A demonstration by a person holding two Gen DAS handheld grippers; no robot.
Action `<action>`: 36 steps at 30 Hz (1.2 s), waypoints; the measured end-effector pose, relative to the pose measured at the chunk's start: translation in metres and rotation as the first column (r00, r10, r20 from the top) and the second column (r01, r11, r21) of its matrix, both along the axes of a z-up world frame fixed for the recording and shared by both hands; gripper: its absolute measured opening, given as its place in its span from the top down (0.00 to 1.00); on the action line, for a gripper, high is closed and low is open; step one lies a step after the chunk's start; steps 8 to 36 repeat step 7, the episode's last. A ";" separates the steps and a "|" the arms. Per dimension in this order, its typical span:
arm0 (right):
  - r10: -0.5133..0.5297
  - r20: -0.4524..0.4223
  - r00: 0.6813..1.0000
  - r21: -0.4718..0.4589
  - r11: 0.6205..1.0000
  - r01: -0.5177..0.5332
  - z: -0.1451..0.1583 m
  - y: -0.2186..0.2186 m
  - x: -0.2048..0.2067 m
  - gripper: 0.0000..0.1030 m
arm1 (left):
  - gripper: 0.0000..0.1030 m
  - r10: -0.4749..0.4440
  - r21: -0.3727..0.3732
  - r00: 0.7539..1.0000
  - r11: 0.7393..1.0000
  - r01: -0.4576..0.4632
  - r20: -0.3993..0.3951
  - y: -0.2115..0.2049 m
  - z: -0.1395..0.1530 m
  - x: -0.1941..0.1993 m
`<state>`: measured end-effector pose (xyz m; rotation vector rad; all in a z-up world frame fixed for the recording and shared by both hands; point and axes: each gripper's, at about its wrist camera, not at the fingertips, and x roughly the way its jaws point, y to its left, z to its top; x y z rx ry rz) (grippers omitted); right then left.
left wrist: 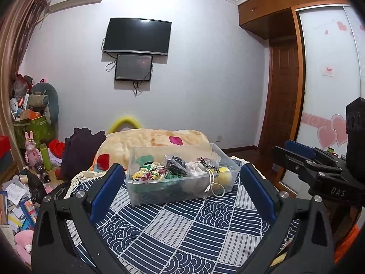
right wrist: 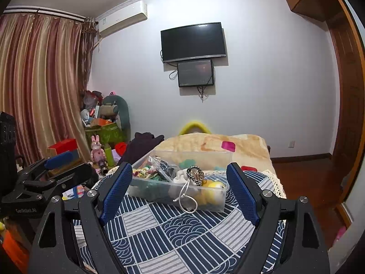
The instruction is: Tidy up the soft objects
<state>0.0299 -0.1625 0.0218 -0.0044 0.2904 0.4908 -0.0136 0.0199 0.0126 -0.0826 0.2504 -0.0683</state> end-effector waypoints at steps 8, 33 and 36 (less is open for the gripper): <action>0.000 -0.002 1.000 0.001 1.000 0.000 0.000 0.000 0.000 0.20 | 0.00 -0.001 -0.009 1.000 1.000 0.001 -0.003 0.000 0.000 0.000; 0.000 -0.002 1.000 0.001 1.000 0.000 0.000 0.000 0.000 0.20 | 0.00 -0.001 -0.009 1.000 1.000 0.001 -0.003 0.000 0.000 0.000; 0.000 -0.002 1.000 0.001 1.000 0.000 0.000 0.000 0.000 0.20 | 0.00 -0.001 -0.009 1.000 1.000 0.001 -0.003 0.000 0.000 0.000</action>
